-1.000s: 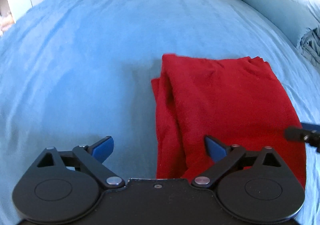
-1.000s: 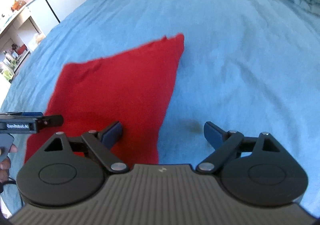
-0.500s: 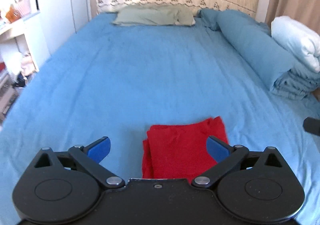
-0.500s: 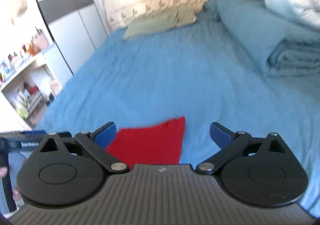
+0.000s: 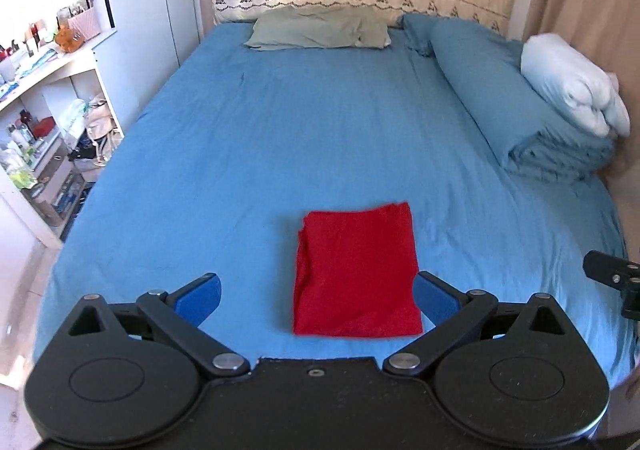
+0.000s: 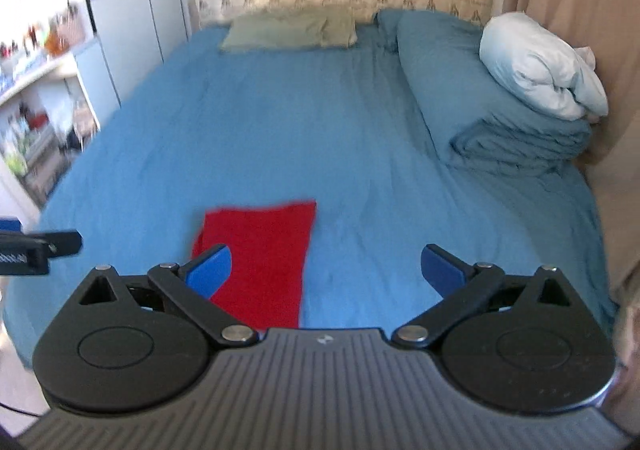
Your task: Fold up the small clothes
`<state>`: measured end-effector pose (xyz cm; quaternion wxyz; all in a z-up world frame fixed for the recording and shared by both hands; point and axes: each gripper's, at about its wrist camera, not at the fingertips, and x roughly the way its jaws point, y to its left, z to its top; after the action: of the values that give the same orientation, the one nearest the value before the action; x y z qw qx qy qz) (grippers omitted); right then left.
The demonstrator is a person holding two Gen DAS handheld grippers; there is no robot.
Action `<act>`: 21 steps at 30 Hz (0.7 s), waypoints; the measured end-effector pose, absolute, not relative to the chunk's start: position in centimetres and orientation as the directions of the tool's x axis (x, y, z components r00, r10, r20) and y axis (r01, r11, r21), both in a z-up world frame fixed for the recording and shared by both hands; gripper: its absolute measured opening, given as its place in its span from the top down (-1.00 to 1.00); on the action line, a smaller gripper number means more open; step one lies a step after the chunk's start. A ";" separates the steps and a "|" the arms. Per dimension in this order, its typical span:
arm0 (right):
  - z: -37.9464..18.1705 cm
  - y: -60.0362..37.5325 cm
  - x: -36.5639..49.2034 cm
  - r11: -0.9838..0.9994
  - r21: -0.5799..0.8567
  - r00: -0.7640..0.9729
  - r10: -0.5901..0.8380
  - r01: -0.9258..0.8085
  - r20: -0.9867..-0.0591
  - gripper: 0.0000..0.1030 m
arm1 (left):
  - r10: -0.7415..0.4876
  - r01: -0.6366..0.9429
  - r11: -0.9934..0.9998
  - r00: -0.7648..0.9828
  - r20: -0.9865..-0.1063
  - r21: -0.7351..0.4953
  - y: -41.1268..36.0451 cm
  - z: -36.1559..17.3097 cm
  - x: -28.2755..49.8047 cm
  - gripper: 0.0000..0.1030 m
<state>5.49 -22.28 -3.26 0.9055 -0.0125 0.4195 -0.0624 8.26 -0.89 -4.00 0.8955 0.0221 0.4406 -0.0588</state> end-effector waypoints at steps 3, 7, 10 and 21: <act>-2.2 -21.8 4.3 0.988 -0.074 0.576 -0.139 0.135 -0.805 -1.00 | -0.063 0.127 0.992 0.583 -0.810 0.014 -0.6 -3.3 6.4 -1.00; -1.6 -21.5 2.4 0.983 -0.072 0.508 -0.150 0.169 -0.848 -1.00 | -0.036 0.129 0.991 0.548 -0.836 0.042 -0.4 -2.9 4.2 -1.00; -1.5 -21.2 1.0 0.983 -0.092 0.475 -0.156 0.157 -0.866 -1.00 | -0.033 0.122 0.992 0.532 -0.846 0.038 -0.4 -2.8 3.0 -1.00; -2.9 -20.6 -1.5 0.984 -0.068 0.413 -0.132 0.166 -0.901 -1.00 | -0.016 0.126 0.990 0.537 -0.844 0.062 -0.5 -2.7 1.3 -1.00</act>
<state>-1.48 -20.64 -2.89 0.8403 0.0159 0.5346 -0.0888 1.31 -0.51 -2.75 0.8746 0.0575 0.4796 -0.0408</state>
